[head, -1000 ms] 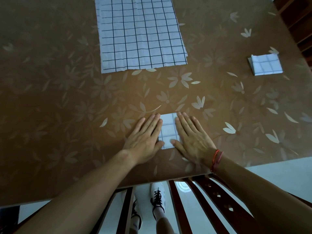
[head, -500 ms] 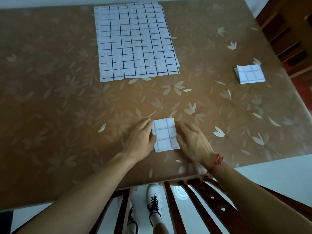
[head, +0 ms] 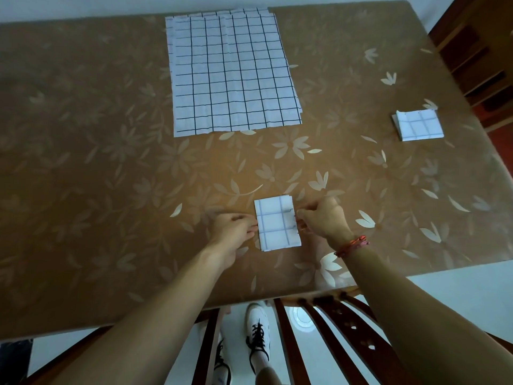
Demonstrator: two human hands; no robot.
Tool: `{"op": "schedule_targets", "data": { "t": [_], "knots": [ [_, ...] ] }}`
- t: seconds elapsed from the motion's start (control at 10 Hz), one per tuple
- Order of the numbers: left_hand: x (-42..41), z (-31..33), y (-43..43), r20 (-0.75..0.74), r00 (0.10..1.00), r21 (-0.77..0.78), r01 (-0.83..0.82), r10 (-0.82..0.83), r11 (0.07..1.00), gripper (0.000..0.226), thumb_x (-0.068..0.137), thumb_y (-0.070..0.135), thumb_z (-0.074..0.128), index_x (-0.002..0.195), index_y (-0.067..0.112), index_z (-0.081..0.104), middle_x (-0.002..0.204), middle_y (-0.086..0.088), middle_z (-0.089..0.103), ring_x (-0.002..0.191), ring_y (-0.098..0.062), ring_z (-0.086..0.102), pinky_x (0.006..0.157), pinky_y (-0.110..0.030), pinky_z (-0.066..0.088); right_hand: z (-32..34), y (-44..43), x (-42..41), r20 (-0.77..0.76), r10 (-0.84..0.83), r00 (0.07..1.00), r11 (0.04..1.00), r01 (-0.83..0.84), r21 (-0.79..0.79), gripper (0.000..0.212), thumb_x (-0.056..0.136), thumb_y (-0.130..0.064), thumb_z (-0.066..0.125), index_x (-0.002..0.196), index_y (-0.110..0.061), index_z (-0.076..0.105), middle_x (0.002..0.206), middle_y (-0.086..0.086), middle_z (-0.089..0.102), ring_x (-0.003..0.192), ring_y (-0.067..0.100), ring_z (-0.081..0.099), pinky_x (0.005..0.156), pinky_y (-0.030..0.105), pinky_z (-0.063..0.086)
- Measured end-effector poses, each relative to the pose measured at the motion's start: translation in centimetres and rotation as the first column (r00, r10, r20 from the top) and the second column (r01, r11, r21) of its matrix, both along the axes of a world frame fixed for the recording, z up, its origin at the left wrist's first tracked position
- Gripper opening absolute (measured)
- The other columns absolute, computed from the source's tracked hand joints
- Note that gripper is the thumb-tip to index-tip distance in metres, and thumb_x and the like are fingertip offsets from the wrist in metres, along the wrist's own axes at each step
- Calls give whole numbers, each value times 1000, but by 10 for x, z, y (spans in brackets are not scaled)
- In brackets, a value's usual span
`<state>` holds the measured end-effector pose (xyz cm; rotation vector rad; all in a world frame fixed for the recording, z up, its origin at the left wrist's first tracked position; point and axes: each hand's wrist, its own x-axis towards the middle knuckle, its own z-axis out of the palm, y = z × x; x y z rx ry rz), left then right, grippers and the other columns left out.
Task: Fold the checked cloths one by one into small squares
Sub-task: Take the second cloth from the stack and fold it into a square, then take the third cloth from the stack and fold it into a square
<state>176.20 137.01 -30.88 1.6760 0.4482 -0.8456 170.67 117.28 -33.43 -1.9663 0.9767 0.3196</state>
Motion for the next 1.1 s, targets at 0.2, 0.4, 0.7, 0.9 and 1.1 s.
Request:
{"op": "schedule_targets", "data": {
  "t": [0.2, 0.4, 0.7, 0.9, 1.1],
  "knots": [
    [-2, 0, -1, 11, 1000, -15, -19, 19, 1000, 8, 91, 7, 62, 89, 6, 69, 92, -9, 73, 89, -19, 71, 88, -35, 56, 6, 2, 2, 22, -24, 999, 1000, 24, 19, 21, 79, -14, 63, 84, 4, 71, 78, 19, 73, 65, 25, 68, 68, 46, 61],
    [1, -4, -3, 17, 1000, -15, -8, 9, 1000, 12, 93, 8, 57, 89, 8, 69, 95, -8, 73, 92, -19, 70, 88, -34, 55, 14, 8, -2, 48, -14, 999, 998, 16, -55, 19, 72, -10, 56, 67, 0, 71, 60, 10, 71, 60, 26, 70, 60, 40, 61],
    [1, -3, -3, 47, 999, 4, 3, -3, 1000, 13, 94, 6, 56, 91, 6, 68, 94, -9, 73, 88, -18, 71, 85, -31, 57, 18, 9, -3, 53, -7, 999, 998, 10, -55, 20, 74, -11, 56, 66, -1, 71, 59, 7, 71, 61, 24, 69, 64, 39, 61],
    [1, -4, -2, 8, 1000, 16, -3, 3, 1000, 17, 93, 11, 57, 84, 12, 71, 85, -3, 75, 90, -21, 71, 92, -46, 53, 17, 9, -5, 31, -22, 999, 999, 23, -43, 21, 73, -14, 56, 65, -2, 71, 58, 4, 70, 63, 25, 69, 66, 40, 61],
    [2, -2, -2, 42, 999, 18, 3, -4, 1000, 13, 93, 10, 58, 90, 9, 70, 91, -5, 74, 87, -17, 71, 88, -37, 56, 20, 9, -4, 36, -5, 999, 998, 8, -59, 20, 75, -16, 57, 69, -5, 73, 62, 5, 71, 67, 26, 70, 67, 41, 61]
  ]
}}
